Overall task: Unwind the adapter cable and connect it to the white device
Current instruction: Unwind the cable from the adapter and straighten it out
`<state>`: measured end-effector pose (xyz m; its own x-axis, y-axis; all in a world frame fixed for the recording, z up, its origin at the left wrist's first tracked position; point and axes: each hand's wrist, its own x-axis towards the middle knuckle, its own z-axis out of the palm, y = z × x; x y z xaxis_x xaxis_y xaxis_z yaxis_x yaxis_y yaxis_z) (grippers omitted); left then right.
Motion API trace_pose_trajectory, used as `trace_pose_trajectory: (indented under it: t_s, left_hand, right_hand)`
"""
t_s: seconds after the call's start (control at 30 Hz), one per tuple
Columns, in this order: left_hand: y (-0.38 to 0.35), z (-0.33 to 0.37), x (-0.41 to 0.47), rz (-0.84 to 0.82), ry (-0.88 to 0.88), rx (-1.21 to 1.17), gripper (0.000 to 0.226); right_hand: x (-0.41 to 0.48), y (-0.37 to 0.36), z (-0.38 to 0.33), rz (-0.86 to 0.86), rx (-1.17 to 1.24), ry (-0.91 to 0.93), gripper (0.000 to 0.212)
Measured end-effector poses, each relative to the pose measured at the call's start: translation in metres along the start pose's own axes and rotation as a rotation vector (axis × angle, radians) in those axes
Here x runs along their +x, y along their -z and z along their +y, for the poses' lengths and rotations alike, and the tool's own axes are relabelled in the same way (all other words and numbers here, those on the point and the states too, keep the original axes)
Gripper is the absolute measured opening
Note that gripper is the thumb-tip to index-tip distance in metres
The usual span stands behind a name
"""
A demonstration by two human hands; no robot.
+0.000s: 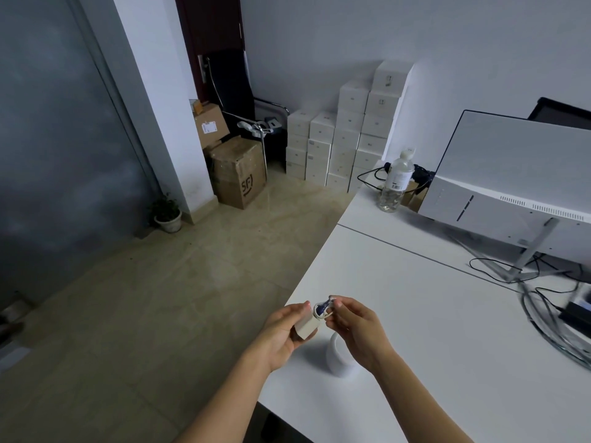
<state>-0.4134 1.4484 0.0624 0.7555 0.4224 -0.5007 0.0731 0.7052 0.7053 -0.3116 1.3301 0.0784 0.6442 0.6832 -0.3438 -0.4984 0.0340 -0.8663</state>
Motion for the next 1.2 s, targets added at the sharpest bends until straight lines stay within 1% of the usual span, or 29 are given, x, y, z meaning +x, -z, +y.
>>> trace_pose_trajectory:
  t_s: [0.23, 0.47, 0.73, 0.9, 1.03, 1.2]
  left_hand:
    - [-0.014, 0.005, -0.005, -0.038, -0.013, 0.125, 0.002]
    - [-0.021, 0.005, -0.003, -0.086, -0.043, 0.198, 0.006]
    - [-0.022, 0.004, -0.003, -0.124, -0.082, 0.383, 0.008]
    - [-0.023, 0.002, -0.004, -0.142, -0.100, 0.477, 0.010]
    - [-0.023, 0.001, -0.004, -0.152, -0.104, 0.528, 0.011]
    - [-0.024, 0.002, -0.004, -0.168, -0.076, 0.578, 0.011]
  right_hand:
    - [-0.006, 0.004, -0.003, -0.012, 0.018, -0.049, 0.014]
    - [-0.009, 0.011, -0.006, 0.013, 0.064, -0.082, 0.015]
    - [-0.007, 0.021, -0.009, 0.055, -0.128, -0.161, 0.030]
    - [-0.008, 0.028, -0.009, 0.054, -0.144, -0.183, 0.022]
    - [-0.007, 0.033, -0.009, 0.035, -0.137, -0.207, 0.020]
    - [-0.008, 0.036, -0.013, -0.017, -0.189, -0.181, 0.018]
